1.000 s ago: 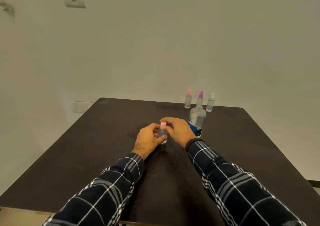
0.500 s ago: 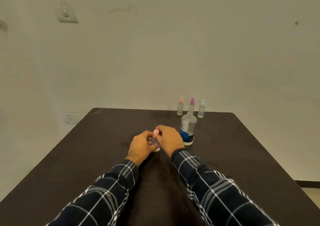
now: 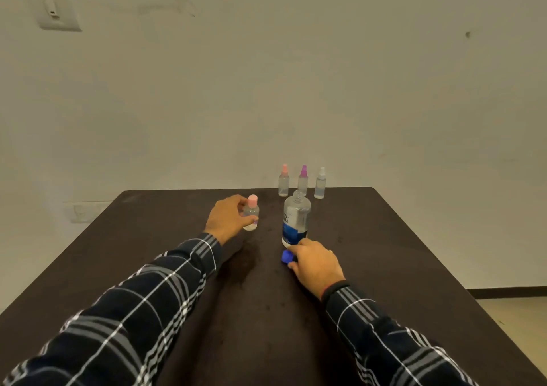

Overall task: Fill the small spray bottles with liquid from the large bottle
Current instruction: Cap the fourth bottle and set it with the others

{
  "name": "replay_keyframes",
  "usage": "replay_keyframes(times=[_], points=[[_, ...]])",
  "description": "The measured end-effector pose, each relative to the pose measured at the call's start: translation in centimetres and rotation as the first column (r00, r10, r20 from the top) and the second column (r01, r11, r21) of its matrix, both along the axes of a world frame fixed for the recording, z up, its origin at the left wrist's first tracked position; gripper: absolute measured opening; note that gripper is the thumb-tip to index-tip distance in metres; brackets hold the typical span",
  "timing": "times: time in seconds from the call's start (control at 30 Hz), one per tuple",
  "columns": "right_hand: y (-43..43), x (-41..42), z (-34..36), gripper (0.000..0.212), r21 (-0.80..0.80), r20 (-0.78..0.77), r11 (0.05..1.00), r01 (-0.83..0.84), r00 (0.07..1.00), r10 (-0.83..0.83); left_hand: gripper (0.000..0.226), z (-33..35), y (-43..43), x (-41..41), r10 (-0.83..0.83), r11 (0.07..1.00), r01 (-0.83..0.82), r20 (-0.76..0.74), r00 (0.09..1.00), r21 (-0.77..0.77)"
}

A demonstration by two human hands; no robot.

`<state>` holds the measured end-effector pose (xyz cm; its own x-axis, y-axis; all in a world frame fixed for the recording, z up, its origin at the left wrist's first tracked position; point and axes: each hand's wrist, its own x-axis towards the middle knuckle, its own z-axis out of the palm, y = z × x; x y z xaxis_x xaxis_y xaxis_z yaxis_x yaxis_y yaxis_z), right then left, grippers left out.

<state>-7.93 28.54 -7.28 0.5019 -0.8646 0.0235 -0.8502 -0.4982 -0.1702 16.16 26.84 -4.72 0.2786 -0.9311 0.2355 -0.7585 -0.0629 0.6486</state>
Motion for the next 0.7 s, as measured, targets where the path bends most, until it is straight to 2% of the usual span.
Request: replay_keyframes(times=[0.2, 0.33, 0.4, 0.47, 0.5, 0.53, 0.6, 0.63, 0.7], points=[[-0.6, -0.1, -0.5, 0.029, -0.002, 0.056, 1.000, -0.023, 0.998, 0.023, 0.049, 1.0, -6.4, 0.3, -0.007, 0.999, 0.007, -0.015, 1.000, -0.036], [-0.4, -0.2, -0.5, 0.034, -0.061, 0.075, 0.998, -0.027, 0.997, 0.032, 0.053, 0.7, -9.0, 0.4, -0.013, 0.999, 0.012, -0.022, 1.000, -0.034], [0.0, -0.4, -0.8, 0.039, -0.179, 0.126, 0.983, -0.032, 0.991, 0.055, 0.053, 0.2, -9.8, 0.6, -0.018, 0.999, 0.017, -0.022, 1.000, -0.035], [0.4, -0.6, -1.2, 0.038, -0.328, 0.264, 0.944, 0.044, 0.963, 0.047, 0.052, -0.4, -10.3, 0.9, -0.011, 0.999, 0.010, -0.022, 1.000, -0.038], [0.5, -0.6, -1.1, 0.036, -0.331, 0.374, 0.935, 0.131, 0.927, 0.002, 0.052, -0.8, -10.5, 1.0, -0.005, 0.999, 0.004, -0.024, 1.000, -0.038], [0.3, -0.6, -1.0, 0.039, -0.263, 0.496, 0.939, 0.222, 0.866, -0.066, 0.053, -1.1, -10.8, 1.1, -0.001, 0.999, 0.000, -0.027, 1.000, -0.034], [-0.7, -0.5, -0.7, 0.057, -0.039, 0.692, 0.938, 0.346, 0.686, -0.224, 0.053, -1.6, -11.4, 1.4, 0.005, 1.000, -0.006, -0.029, 1.000, -0.026], [-1.2, -0.4, -0.5, 0.069, 0.060, 0.740, 0.935, 0.349, 0.613, -0.277, 0.053, -1.7, -11.6, 1.4, 0.010, 1.000, -0.010, -0.029, 1.000, -0.023], [-2.4, 0.0, -0.2, 0.091, 0.185, 0.784, 0.939, 0.290, 0.532, -0.319, 0.054, -1.9, -12.3, 1.6, 0.017, 1.000, -0.018, -0.030, 0.999, -0.019]])
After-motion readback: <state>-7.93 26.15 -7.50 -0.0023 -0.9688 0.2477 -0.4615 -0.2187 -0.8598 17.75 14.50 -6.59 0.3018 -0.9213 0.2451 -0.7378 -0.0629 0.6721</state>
